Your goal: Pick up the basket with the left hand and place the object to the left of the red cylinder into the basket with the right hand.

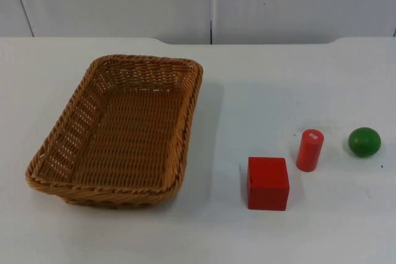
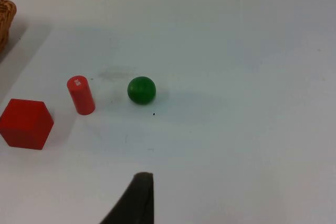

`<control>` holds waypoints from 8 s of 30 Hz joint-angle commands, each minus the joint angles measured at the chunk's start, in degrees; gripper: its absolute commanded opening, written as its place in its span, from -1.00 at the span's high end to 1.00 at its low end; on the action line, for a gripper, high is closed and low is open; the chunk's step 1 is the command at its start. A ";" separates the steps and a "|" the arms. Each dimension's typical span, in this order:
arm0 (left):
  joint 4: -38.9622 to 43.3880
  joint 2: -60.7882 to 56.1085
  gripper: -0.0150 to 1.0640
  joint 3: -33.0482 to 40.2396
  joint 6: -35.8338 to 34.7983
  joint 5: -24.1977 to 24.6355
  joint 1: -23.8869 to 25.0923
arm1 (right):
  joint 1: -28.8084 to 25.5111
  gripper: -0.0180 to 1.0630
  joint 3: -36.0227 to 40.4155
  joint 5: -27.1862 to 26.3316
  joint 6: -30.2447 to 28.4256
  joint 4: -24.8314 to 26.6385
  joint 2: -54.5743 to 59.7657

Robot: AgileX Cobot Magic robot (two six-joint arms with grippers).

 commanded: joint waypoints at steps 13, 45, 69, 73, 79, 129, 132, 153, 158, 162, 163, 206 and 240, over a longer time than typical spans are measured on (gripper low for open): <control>-15.80 8.29 -0.97 -0.40 7.26 -10.47 -0.27 | -0.35 -0.98 -0.06 -0.42 0.03 -0.32 -0.21; -44.52 43.20 -0.97 -7.73 37.47 -17.13 -0.27 | -0.35 -0.98 -0.06 -0.42 0.14 -0.31 -0.21; -44.52 63.55 -0.97 -17.93 40.23 -19.36 -0.27 | -0.35 -0.98 -0.06 -0.42 0.14 -0.31 -0.21; -44.32 67.08 -0.97 -18.07 40.34 -20.05 -0.27 | -0.35 -0.98 -0.06 -0.42 0.14 -0.31 -0.21; -43.96 72.99 -0.97 -19.10 40.34 -21.04 -0.27 | -0.35 -0.98 -0.06 -0.42 0.14 -0.31 -0.21; -29.09 106.69 -0.97 -41.38 32.33 -11.73 1.81 | -0.35 -0.98 -0.06 -0.42 0.14 -0.31 -0.21; -29.31 108.78 -0.97 -41.38 32.34 -11.84 1.56 | -0.35 -0.98 -0.06 -0.42 0.14 -0.31 -0.21; -29.42 113.90 -0.67 -41.83 32.34 -12.07 1.56 | -0.35 -0.98 -0.06 -0.42 0.14 -0.31 -0.21; -29.54 113.90 -0.39 -41.83 31.16 -11.92 1.56 | -0.35 -0.98 -0.06 -0.42 0.47 -0.31 -0.21; -29.54 113.90 -0.19 -41.83 29.74 -11.81 1.56 | -0.35 -0.98 -0.06 -0.42 0.47 -0.31 -0.21; -29.65 113.90 -0.04 -41.83 29.74 -11.53 1.56 | -0.35 -0.98 -0.06 -0.42 0.47 -0.31 -0.21; -33.97 84.27 0.98 -33.79 17.14 9.54 1.45 | -0.35 -0.98 -0.06 -0.42 0.47 -0.31 -0.21; -28.28 62.51 0.98 -18.15 14.81 12.56 1.89 | -0.35 -0.98 -0.06 -0.42 0.45 -0.19 -0.21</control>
